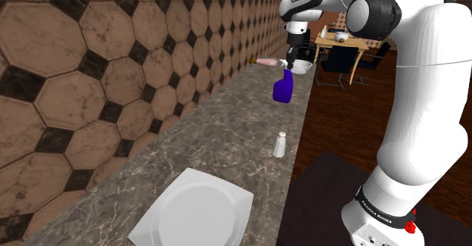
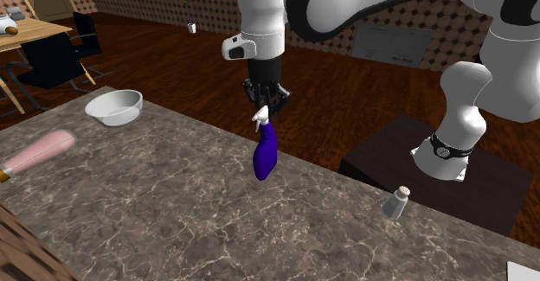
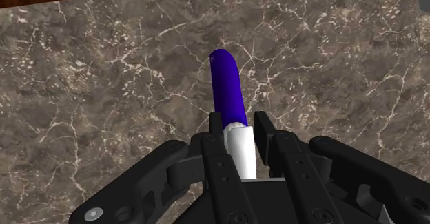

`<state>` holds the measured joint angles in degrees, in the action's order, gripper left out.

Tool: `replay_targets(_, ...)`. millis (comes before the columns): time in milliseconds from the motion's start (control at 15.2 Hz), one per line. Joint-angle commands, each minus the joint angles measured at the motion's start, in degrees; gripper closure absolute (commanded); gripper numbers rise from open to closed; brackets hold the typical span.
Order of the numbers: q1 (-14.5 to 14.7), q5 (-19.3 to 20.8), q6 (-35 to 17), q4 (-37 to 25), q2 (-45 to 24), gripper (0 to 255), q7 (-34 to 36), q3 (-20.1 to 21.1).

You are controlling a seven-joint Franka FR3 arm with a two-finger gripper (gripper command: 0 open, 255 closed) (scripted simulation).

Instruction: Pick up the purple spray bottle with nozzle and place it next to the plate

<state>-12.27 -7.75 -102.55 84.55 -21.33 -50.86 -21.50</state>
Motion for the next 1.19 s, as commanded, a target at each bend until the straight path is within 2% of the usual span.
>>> replay_targets(0, -0.16, 0.06, 1.53, -1.44, 0.09, 255, -0.04, -0.08)
replay_targets(462, -0.61, 0.08, 6.78, -6.88, -0.08, 255, 0.11, -0.21)
replay_targets(792, 4.97, 2.58, 3.86, 2.19, 6.61, 255, 6.5, 1.28)
replay_targets(1122, 9.64, 4.43, 2.01, 8.63, 11.66, 255, 13.26, 3.5)
